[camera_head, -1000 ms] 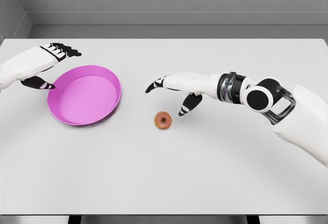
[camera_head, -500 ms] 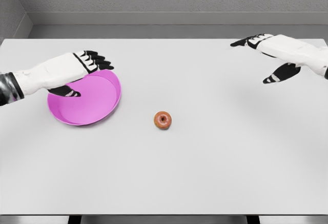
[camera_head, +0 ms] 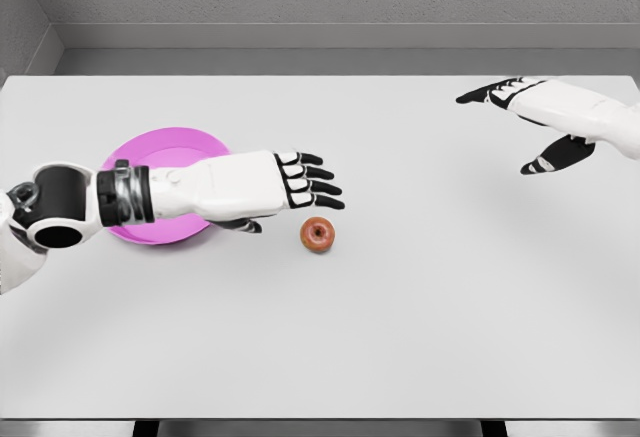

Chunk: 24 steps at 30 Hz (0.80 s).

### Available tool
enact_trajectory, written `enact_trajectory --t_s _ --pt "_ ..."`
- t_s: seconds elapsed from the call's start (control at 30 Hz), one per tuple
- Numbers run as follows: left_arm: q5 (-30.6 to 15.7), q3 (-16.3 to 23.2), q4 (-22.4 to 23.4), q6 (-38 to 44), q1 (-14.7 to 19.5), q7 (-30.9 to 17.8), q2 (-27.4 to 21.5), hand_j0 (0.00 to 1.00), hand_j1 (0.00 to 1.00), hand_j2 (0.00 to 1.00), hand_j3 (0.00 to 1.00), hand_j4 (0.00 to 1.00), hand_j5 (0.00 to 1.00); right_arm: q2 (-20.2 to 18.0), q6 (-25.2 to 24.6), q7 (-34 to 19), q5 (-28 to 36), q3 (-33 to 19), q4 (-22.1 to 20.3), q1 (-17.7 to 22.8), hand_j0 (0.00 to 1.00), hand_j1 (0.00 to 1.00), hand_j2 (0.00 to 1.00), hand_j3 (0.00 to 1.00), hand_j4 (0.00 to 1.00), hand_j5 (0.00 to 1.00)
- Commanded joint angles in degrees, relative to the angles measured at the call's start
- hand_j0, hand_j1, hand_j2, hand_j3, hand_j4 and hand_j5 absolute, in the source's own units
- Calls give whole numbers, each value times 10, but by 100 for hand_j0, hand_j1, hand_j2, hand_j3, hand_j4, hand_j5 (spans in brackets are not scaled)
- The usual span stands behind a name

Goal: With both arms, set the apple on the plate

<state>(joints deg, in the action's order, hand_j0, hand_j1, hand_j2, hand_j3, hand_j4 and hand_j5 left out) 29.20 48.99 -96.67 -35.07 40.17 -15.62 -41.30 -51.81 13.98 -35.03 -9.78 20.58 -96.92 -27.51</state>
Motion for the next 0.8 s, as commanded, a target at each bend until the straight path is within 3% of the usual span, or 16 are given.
enact_trajectory --t_s 0.0,0.3,0.37,0.4,0.47,0.53,0.63,0.77 --pt "30 13 0 1 1 -7 13 100 100 100 100 100 100 -3 -1 0 2 0 1 0 100 100 100 100 100 100" --pt "174 16 32 1 27 -8 81 100 100 100 100 100 100 -14 -1 0 2 -1 3 16 100 100 100 100 100 100" --pt "193 45 41 1 49 -9 90 100 100 100 100 100 100 -14 -1 0 2 -3 3 13 100 100 100 100 100 100" --pt "195 51 46 1 54 -12 97 100 100 100 100 100 100 -13 -1 0 2 -3 3 12 100 100 100 100 100 100" --pt "196 51 47 1 54 -74 106 100 100 100 100 100 100 -14 -1 0 1 -4 3 11 100 100 100 100 100 100" --pt "193 54 47 1 54 -79 107 100 100 100 100 100 100 -15 -1 0 1 -4 6 15 100 100 100 100 100 100" --pt "174 63 50 1 58 -83 106 100 100 100 100 100 100 -18 -1 0 1 -5 42 18 100 100 100 100 100 100" --pt "139 74 68 1 66 -108 106 100 100 100 100 100 100 -21 -1 0 1 -5 41 14 100 100 100 100 100 100"
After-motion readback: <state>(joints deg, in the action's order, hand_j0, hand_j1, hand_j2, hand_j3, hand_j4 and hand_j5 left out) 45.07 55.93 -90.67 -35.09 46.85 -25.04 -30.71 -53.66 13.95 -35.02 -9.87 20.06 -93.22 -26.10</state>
